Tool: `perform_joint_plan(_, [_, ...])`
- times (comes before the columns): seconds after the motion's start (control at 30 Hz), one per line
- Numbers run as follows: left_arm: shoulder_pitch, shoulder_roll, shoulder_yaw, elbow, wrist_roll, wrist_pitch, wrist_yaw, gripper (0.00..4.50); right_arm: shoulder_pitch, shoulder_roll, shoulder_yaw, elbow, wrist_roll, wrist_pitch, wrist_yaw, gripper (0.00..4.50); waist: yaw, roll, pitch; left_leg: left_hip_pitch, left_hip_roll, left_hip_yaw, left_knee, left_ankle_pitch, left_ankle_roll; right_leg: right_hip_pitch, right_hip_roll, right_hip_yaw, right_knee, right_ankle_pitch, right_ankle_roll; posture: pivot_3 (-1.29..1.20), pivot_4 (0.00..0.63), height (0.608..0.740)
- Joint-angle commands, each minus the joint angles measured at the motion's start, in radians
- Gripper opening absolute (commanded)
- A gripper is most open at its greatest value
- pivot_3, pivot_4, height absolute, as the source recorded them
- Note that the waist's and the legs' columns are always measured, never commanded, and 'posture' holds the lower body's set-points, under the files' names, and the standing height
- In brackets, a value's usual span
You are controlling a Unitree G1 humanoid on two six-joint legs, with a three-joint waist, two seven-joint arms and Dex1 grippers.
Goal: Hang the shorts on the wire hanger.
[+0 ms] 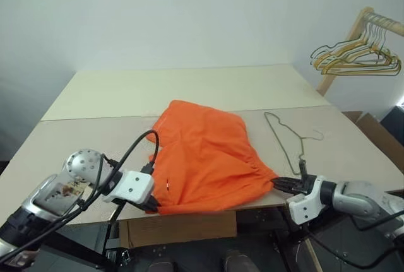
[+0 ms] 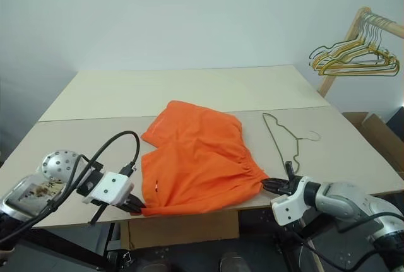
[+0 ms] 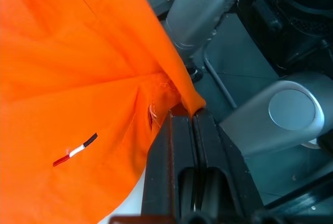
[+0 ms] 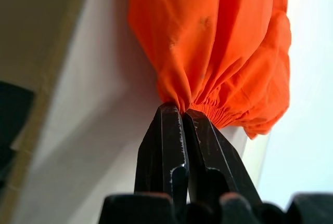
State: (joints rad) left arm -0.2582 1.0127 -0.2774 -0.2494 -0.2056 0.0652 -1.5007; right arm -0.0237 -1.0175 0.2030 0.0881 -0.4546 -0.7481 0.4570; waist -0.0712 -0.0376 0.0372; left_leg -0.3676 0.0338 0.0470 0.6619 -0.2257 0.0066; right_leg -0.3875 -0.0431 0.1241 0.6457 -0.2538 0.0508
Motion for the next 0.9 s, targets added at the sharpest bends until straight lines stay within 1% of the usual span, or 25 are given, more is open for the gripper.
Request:
perform_joint_plan(0.03, [-0.087,-0.037,0.01,0.06,0.017,-0.02,0.01,0.0,-0.013,0.019,-0.055,-0.086,0.167,0.102,0.069,0.01,0.0,0.0,0.0,0.0,0.0,0.0,0.0,0.0,0.0,0.0,0.0,0.0,0.0,0.0,0.0,-0.01,0.0,0.74])
perform_joint_plan(0.07, [-0.143,-0.063,0.009,0.119,0.021,-0.032,0.005,0.0,-0.042,0.032,-0.069,-0.091,0.208,0.15,0.09,0.01,0.001,0.0,0.0,0.0,-0.001,0.001,0.0,0.0,0.0,0.0,0.0,0.001,0.0,0.0,0.0,-0.01,0.0,0.74])
perform_joint_plan(0.1, [-0.223,-0.112,0.015,0.208,0.031,-0.047,0.03,0.0,-0.103,0.057,-0.086,-0.079,0.236,0.207,0.095,0.01,0.002,-0.001,0.0,0.0,-0.001,0.001,0.001,0.0,0.0,0.0,0.0,0.001,0.0,0.0,0.0,-0.01,0.0,0.74])
perform_joint_plan(0.17, [-0.418,-0.227,0.021,0.417,0.099,-0.03,0.163,0.0,-0.264,0.127,-0.116,-0.027,0.228,0.329,0.051,0.01,0.003,-0.001,0.001,-0.001,-0.001,-0.001,0.005,0.0,0.0,0.002,0.0,-0.001,0.0,0.002,0.001,-0.01,0.0,0.74])
perform_joint_plan(0.2, [-0.522,-0.288,0.028,0.543,0.145,-0.052,0.264,0.0,-0.351,0.162,-0.125,0.015,0.203,0.372,0.014,0.01,0.003,-0.002,0.001,-0.002,0.0,-0.002,0.008,0.001,0.001,0.001,0.001,-0.001,0.0,0.004,0.003,-0.01,0.0,0.74])
perform_joint_plan(0.23, [-0.646,-0.354,0.037,0.694,0.204,-0.067,0.418,0.0,-0.453,0.201,-0.129,0.075,0.152,0.416,-0.058,0.01,0.005,-0.002,0.001,-0.003,-0.001,-0.002,0.009,0.001,0.002,0.002,0.001,-0.001,0.0,0.005,0.003,-0.01,0.0,0.74])
perform_joint_plan(0.27, [-0.785,-0.418,0.051,0.865,0.26,-0.09,0.616,0.0,-0.569,0.25,-0.132,0.147,0.095,0.492,-0.157,0.01,0.006,-0.002,0.002,-0.004,-0.001,-0.004,0.012,0.001,0.002,0.002,0.001,-0.002,0.0,0.006,0.005,-0.01,0.0,0.74])
perform_joint_plan(0.3, [-0.913,-0.469,0.065,1.019,0.305,-0.117,0.808,0.0,-0.677,0.297,-0.14,0.224,0.05,0.553,-0.268,0.01,0.006,-0.003,0.002,-0.007,-0.001,-0.006,0.013,0.001,0.002,0.0,0.001,-0.003,0.0,0.009,0.009,-0.01,0.0,0.74])
perform_joint_plan(0.33, [-1.041,-0.51,0.079,1.17,0.345,-0.146,1.032,0.0,-0.794,0.348,-0.158,0.315,0.021,0.62,-0.406,0.01,0.006,-0.003,0.002,-0.009,-0.001,-0.007,0.014,0.001,0.002,-0.001,0.001,-0.004,0.0,0.01,0.011,0.0,0.0,0.74])
perform_joint_plan(0.37, [-1.136,-0.536,0.092,1.281,0.368,-0.164,1.195,0.0,-0.881,0.388,-0.178,0.386,0.01,0.665,-0.513,0.01,0.005,-0.003,0.002,-0.015,-0.002,-0.008,0.012,0.001,0.002,-0.007,0.001,-0.004,-0.002,0.011,0.01,0.0,0.0,0.74])
perform_joint_plan(0.4, [-1.223,-0.551,0.111,1.369,0.38,-0.18,1.348,0.0,-0.964,0.419,-0.205,0.455,0.009,0.684,-0.632,0.01,0.004,-0.003,0.002,-0.02,-0.002,-0.009,0.012,0.001,0.001,-0.013,0.001,-0.004,-0.001,0.015,0.005,0.0,0.0,0.74])
perform_joint_plan(0.47, [-1.344,-0.549,0.116,1.471,0.435,-0.27,1.631,0.0,-1.066,0.436,-0.237,0.539,-0.007,0.595,-0.847,0.01,0.007,-0.002,0.002,-0.034,-0.003,-0.009,0.01,-0.002,-0.001,-0.03,0.0,-0.002,0.002,0.015,0.004,0.0,0.0,0.74])
perform_joint_plan(0.5, [-1.382,-0.543,0.108,1.499,0.467,-0.32,1.74,0.0,-1.092,0.435,-0.241,0.558,-0.009,0.542,-0.903,0.01,0.009,-0.002,0.001,-0.04,-0.004,-0.009,0.007,-0.002,-0.002,-0.038,-0.001,-0.001,0.003,0.014,0.003,0.0,0.0,0.74])
perform_joint_plan(0.53, [-1.41,-0.538,0.107,1.515,0.483,-0.375,1.789,0.0,-1.097,0.432,-0.235,0.561,-0.012,0.491,-0.928,0.01,0.012,-0.002,0.001,-0.042,-0.004,-0.009,0.001,-0.002,-0.002,-0.041,-0.001,-0.001,0.003,0.014,0.003,0.0,0.0,0.74])
perform_joint_plan(0.6, [-1.435,-0.54,0.115,1.53,0.487,-0.473,1.775,0.0,-1.047,0.42,-0.205,0.531,-0.002,0.409,-0.883,0.01,0.022,0.001,-0.001,-0.046,-0.004,-0.007,-0.004,-0.002,-0.007,-0.049,-0.001,-0.001,0.003,0.014,0.003,0.0,0.0,0.74])
perform_joint_plan(0.7, [-1.386,-0.55,0.118,1.531,0.471,-0.604,1.628,0.0,-0.88,0.392,-0.172,0.441,0.006,0.346,-0.783,0.01,0.035,0.001,-0.003,-0.047,-0.004,-0.004,-0.005,-0.005,-0.011,-0.048,-0.002,-0.004,0.0,0.013,0.004,0.0,0.0,0.74])
perform_joint_plan(0.77, [-1.297,-0.559,0.146,1.508,0.399,-0.71,1.395,0.0,-0.717,0.368,-0.168,0.337,0.027,0.313,-0.699,0.01,0.042,0.002,-0.003,-0.047,-0.005,-0.004,-0.003,-0.005,-0.011,-0.041,-0.003,-0.005,-0.011,0.012,0.005,0.0,0.0,0.74])
perform_joint_plan(0.8, [-1.24,-0.561,0.164,1.485,0.347,-0.755,1.239,0.0,-0.633,0.347,-0.162,0.281,0.026,0.284,-0.66,0.01,0.045,0.002,-0.004,-0.047,-0.005,-0.003,-0.003,-0.005,-0.01,-0.036,-0.003,-0.005,-0.018,0.012,0.006,0.0,0.0,0.74])
perform_joint_plan(0.83, [-1.18,-0.56,0.178,1.452,0.293,-0.789,1.083,0.0,-0.551,0.325,-0.156,0.222,0.043,0.259,-0.604,0.01,0.047,0.002,-0.004,-0.047,-0.005,-0.003,-0.001,-0.006,-0.01,-0.035,-0.003,-0.005,-0.019,0.012,0.006,0.0,0.0,0.74])
perform_joint_plan(0.87, [-1.108,-0.556,0.189,1.396,0.229,-0.784,0.928,0.0,-0.47,0.294,-0.151,0.17,0.042,0.22,-0.565,0.01,0.046,0.002,-0.003,-0.047,-0.006,-0.001,0.0,-0.006,-0.009,-0.035,-0.004,-0.005,-0.018,0.012,0.007,-0.01,0.0,0.74])
perform_joint_plan(0.9, [-1.021,-0.542,0.191,1.311,0.156,-0.756,0.763,0.0,-0.387,0.264,-0.142,0.119,0.071,0.185,-0.496,0.01,0.041,0.004,-0.003,-0.047,-0.006,0.0,0.0,-0.008,-0.006,-0.035,-0.004,-0.004,-0.018,0.012,0.008,-0.01,0.0,0.74])
